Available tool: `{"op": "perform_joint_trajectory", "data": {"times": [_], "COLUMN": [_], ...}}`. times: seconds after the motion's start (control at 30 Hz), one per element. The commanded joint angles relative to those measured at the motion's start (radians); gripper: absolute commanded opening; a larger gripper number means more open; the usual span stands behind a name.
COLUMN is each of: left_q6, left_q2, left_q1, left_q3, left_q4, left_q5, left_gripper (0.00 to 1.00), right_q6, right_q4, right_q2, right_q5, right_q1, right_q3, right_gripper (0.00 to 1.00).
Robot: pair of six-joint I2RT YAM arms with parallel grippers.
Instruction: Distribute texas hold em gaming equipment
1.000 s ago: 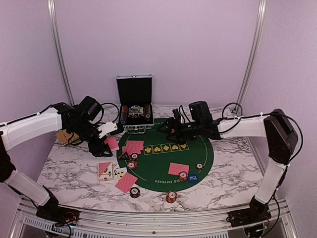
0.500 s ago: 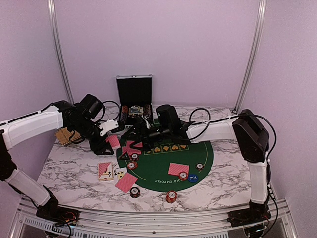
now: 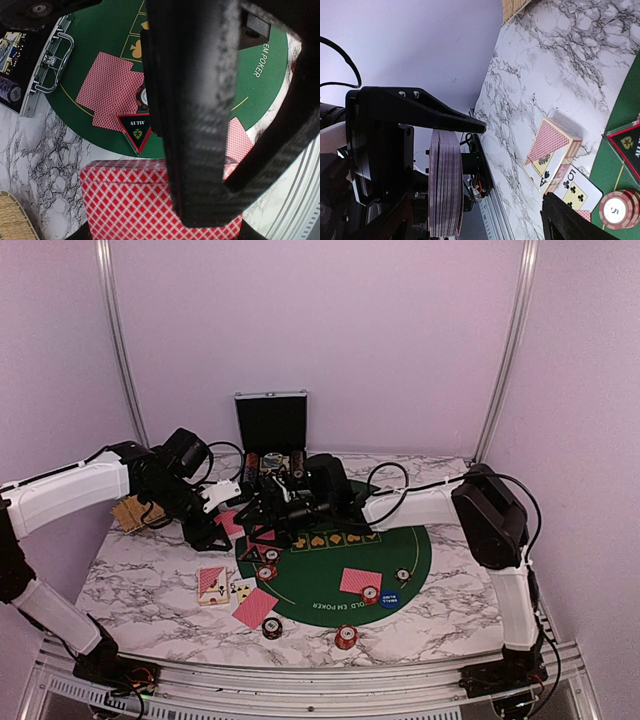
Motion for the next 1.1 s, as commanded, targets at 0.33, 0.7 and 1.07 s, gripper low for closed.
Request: {"op": "perform_joint_trajectory", "data": {"times": [0.33, 0.7, 1.07], "left_q6": [-0.004, -0.007, -0.006], "left_q2": [0.004, -0.003, -0.008], "left_q1": [0.000, 0.000, 0.000], "left_q3": [0.035, 0.017, 0.020], "left_q4": [-0.004, -0.005, -0.003], "left_q5": [0.020, 0.025, 0.020], "left_gripper": [0.00, 0.00, 0.00], "right_q6": [0.112, 0.135, 0.152], "right_q4": [0.120, 0.129, 0.117], "right_q2": [0.125, 0.162, 0.199], "right_q5": [-0.032, -0.032, -0.033], "right_q1": [0.043, 0.052, 0.056], "right_q3": [0.142, 0.189, 0.189], "right_gripper": [0.87, 0.88, 0.87]}}
